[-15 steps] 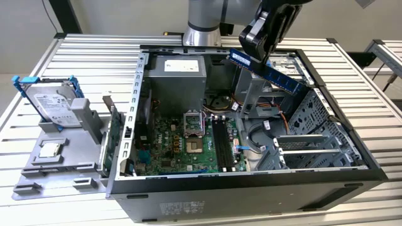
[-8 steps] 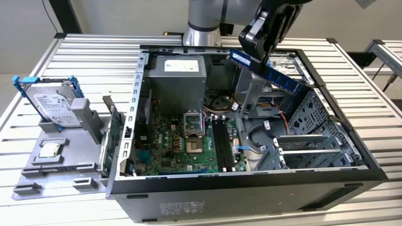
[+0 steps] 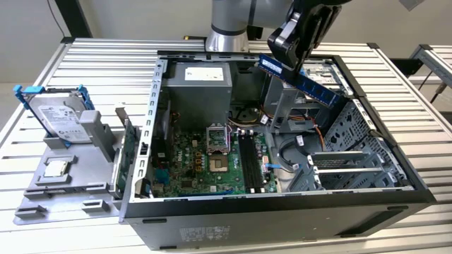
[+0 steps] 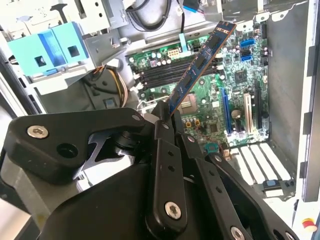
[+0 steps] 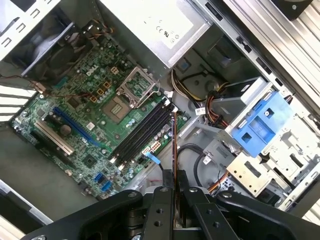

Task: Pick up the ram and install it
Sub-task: 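Insert the ram into the slot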

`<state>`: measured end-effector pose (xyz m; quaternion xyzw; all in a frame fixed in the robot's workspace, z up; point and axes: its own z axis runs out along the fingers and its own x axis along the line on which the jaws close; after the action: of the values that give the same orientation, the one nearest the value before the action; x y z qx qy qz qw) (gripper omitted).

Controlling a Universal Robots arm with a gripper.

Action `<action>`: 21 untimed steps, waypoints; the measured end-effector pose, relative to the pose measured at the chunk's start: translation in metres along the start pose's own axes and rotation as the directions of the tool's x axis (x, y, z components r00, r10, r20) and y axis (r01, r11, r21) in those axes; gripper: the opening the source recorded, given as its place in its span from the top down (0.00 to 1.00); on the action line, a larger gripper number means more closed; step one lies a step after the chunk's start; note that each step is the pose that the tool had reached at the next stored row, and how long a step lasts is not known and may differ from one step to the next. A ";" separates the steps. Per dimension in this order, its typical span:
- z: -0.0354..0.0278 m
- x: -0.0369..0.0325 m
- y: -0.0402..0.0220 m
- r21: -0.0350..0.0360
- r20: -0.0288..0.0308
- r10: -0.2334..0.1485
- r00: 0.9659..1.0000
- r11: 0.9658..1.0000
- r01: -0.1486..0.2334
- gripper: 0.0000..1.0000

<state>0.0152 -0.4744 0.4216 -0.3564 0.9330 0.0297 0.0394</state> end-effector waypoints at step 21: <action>0.0000 0.0001 0.0001 0.004 0.001 0.041 0.999 0.999 -0.041 1.00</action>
<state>0.0151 -0.4744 0.4216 -0.3372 0.9401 0.0288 0.0400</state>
